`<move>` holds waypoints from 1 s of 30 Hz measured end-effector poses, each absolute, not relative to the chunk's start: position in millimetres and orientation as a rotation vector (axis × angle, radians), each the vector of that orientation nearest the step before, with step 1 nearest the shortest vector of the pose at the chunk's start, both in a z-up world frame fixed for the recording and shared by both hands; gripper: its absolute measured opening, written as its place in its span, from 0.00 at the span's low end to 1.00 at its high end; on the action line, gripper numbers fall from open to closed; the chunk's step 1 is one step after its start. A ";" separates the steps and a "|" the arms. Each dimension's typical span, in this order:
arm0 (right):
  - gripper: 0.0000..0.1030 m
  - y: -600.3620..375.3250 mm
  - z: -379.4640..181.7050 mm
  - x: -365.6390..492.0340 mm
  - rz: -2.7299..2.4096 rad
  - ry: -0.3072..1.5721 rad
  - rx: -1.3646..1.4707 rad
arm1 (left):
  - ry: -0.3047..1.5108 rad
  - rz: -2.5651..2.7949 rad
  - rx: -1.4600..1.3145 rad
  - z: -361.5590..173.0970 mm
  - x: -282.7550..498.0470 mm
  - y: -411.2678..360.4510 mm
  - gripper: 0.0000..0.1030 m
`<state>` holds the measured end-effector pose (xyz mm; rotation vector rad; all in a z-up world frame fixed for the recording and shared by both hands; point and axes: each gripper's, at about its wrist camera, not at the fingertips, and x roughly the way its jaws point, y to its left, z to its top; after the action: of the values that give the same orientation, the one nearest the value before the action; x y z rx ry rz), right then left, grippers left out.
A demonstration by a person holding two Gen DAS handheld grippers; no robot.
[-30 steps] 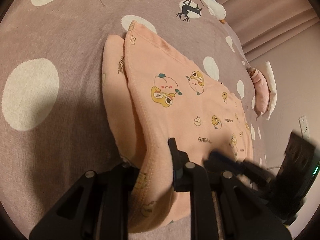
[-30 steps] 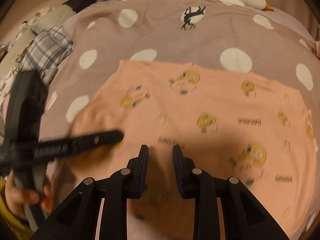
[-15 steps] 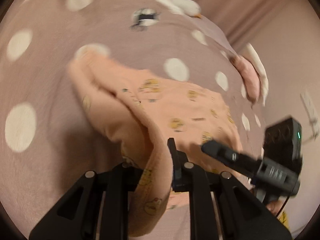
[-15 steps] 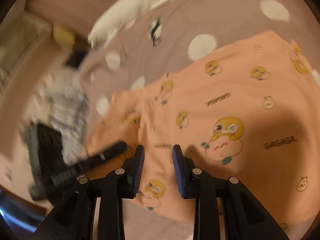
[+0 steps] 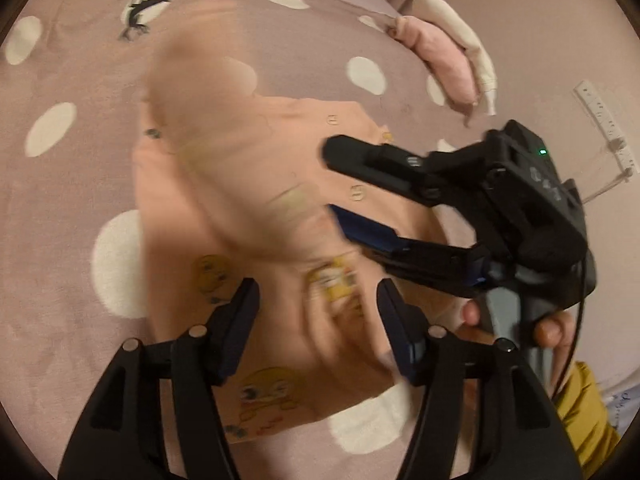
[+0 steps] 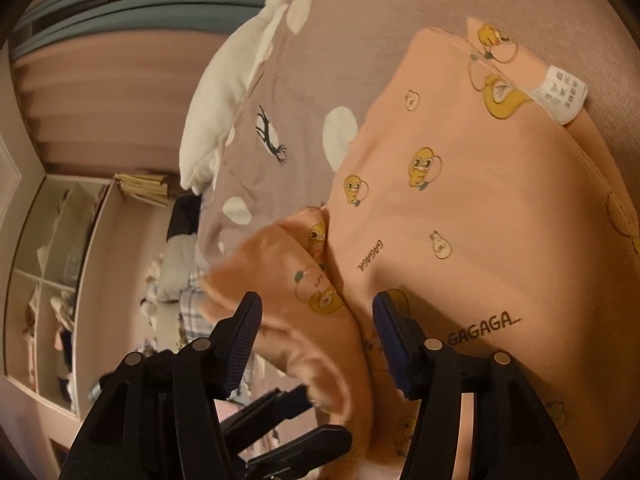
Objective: Fold small clothes
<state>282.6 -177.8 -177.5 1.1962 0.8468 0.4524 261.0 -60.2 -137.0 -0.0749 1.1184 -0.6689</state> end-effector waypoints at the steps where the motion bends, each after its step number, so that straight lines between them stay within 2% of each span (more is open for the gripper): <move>1: 0.57 -176.9 -177.9 281.9 0.459 0.853 1.198 | 1.121 -0.666 -0.094 -138.0 261.9 -56.0 0.59; 8: 0.63 -178.4 -173.8 277.8 0.479 0.894 1.135 | 1.116 -0.669 -0.336 -140.9 260.5 -4.8 0.59; 17: 0.63 -167.8 -167.3 281.0 0.398 0.950 0.953 | 1.129 -0.625 -0.312 -146.2 229.0 19.2 0.62; 18: 0.59 -164.2 -165.0 282.5 0.381 0.954 0.910 | 1.134 -0.623 -0.314 -148.9 228.9 20.9 0.62; 20: 0.45 -158.7 -161.4 285.1 0.355 0.956 0.837 | 1.149 -0.623 -0.316 -153.1 226.0 22.2 0.62; 22: 0.15 -153.1 -160.7 288.6 0.323 0.974 0.757 | 1.159 -0.614 -0.315 -156.1 223.5 25.4 0.62; 27: 0.09 -150.9 -156.3 290.9 0.310 0.961 0.649 | 1.161 -0.601 -0.352 -155.5 220.5 35.5 0.62; 30: 0.09 -160.2 -128.3 289.3 0.292 0.887 0.553 | 1.147 -0.602 -0.349 -150.9 219.8 36.9 0.64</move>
<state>289.3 -160.2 -128.3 0.5530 0.8873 0.2919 219.8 36.9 -150.9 -0.3486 1.1472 -0.6015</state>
